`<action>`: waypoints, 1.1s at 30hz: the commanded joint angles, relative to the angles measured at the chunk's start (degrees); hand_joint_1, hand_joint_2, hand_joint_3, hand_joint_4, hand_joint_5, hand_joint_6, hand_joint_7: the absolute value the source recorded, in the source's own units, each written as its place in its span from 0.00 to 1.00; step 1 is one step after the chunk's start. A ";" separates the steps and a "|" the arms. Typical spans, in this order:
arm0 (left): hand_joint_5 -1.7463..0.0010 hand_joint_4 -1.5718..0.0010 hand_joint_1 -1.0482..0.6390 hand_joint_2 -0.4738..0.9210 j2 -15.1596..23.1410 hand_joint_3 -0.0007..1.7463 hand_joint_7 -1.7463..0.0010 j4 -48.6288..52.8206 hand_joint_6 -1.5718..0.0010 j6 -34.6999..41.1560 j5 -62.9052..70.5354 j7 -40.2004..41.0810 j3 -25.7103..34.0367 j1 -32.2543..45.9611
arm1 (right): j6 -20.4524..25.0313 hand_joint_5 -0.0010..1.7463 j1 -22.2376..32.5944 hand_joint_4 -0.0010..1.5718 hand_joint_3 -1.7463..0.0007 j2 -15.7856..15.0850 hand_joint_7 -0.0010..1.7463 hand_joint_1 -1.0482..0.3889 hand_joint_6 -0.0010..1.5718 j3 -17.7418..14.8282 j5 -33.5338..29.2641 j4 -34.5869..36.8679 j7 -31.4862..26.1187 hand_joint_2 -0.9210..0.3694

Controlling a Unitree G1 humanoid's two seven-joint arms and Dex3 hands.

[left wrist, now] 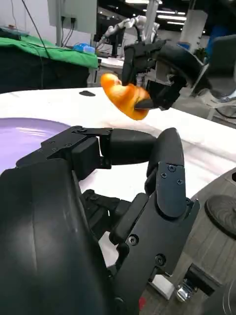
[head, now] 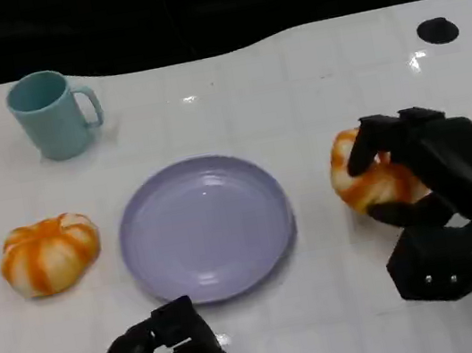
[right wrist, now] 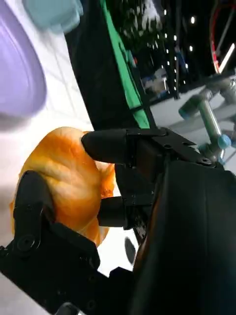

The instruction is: Grasp the bread from the table and place it into the plate.

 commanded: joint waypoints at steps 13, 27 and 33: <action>0.00 0.51 0.27 0.87 0.83 0.32 0.17 0.22 0.53 -0.70 0.23 -0.26 0.20 -0.05 | -2.20 1.00 -4.85 0.62 0.17 10.11 0.98 0.70 0.49 1.22 3.39 -2.34 8.05 0.53; 0.00 0.50 0.27 0.86 0.80 0.34 0.16 0.33 0.53 -0.95 0.35 -0.05 -0.03 -0.05 | -3.80 1.00 -12.70 0.63 0.17 18.92 1.00 0.66 0.49 4.17 2.27 9.22 7.00 0.51; 0.00 0.50 0.26 0.85 0.89 0.34 0.16 -0.21 0.53 -0.74 0.41 0.08 -0.18 0.34 | -3.19 1.00 -13.84 0.59 0.21 21.11 0.92 0.67 0.50 4.73 2.32 11.90 6.85 0.48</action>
